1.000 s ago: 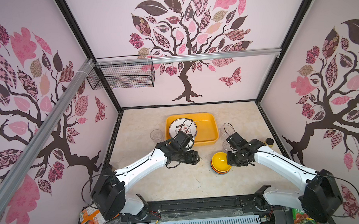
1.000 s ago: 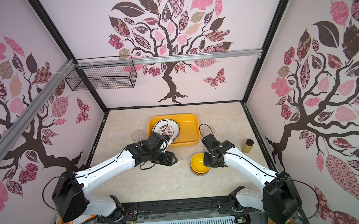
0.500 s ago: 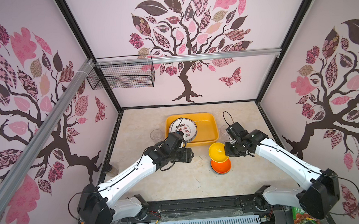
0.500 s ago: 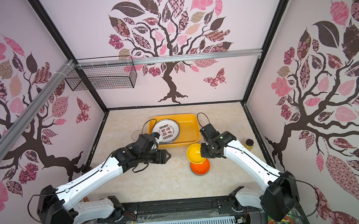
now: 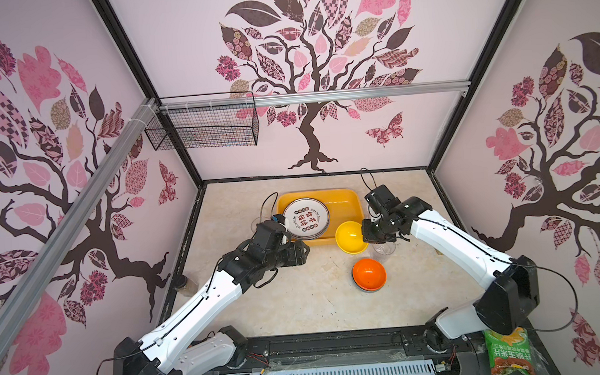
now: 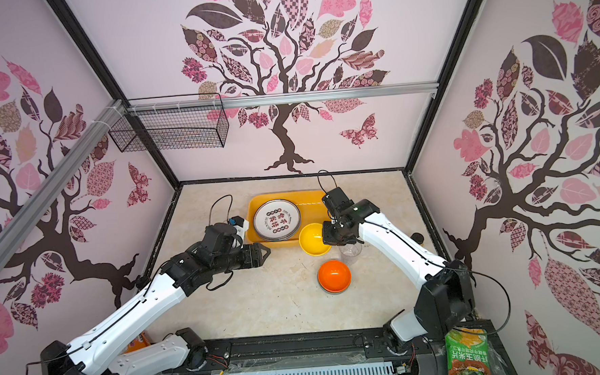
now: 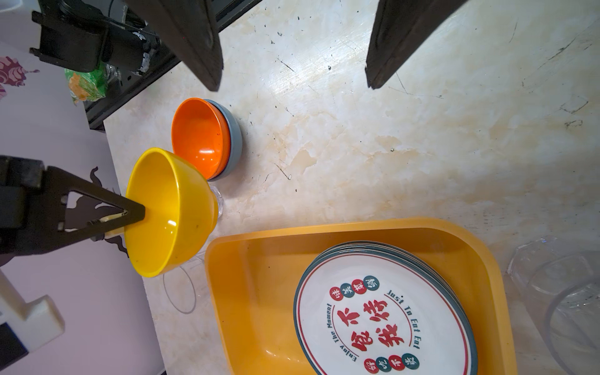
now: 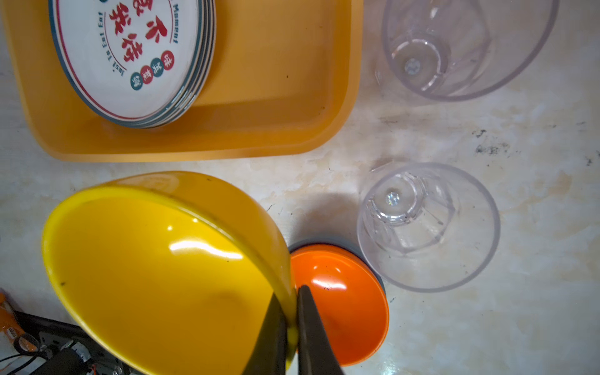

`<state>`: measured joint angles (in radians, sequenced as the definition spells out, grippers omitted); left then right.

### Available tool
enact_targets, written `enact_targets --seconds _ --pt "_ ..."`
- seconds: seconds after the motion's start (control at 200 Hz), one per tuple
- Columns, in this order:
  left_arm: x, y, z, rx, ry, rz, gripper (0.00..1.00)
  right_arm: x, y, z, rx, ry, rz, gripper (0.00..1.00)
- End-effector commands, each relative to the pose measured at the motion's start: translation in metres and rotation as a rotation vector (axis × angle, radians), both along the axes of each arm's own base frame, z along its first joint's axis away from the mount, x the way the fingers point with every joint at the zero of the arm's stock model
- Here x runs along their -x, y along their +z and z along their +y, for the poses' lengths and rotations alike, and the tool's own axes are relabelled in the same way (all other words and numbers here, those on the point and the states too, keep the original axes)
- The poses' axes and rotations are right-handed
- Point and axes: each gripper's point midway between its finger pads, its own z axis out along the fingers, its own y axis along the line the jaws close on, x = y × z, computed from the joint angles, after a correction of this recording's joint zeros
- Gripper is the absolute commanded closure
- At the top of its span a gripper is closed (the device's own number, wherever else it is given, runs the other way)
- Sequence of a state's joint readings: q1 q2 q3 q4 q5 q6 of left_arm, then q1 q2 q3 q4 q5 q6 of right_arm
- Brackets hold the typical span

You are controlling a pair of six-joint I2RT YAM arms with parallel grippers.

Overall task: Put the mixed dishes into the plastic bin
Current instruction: 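Carry the yellow bowl into the yellow bin with the right gripper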

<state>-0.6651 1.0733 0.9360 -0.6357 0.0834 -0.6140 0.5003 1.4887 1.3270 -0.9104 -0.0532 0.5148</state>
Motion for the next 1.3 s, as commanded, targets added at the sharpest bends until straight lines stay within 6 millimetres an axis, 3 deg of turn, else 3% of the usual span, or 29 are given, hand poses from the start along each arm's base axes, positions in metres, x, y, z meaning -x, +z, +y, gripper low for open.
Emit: enact_targets --seconds 0.0,0.635,1.015,1.29 --pt "0.001 -0.008 0.009 -0.024 0.026 0.009 0.27 -0.027 0.009 0.007 -0.036 -0.013 -0.039 0.99" --pt "-0.002 -0.017 0.010 -0.031 0.047 0.039 0.24 -0.121 -0.009 -0.002 -0.030 -0.148 -0.053 0.99" --pt "-0.002 -0.021 0.007 -0.018 0.049 0.058 0.24 -0.160 -0.020 -0.008 -0.036 -0.218 -0.059 0.99" --pt "0.001 -0.025 0.006 -0.005 0.053 0.072 0.24 -0.182 -0.039 -0.014 -0.024 -0.249 -0.029 0.98"
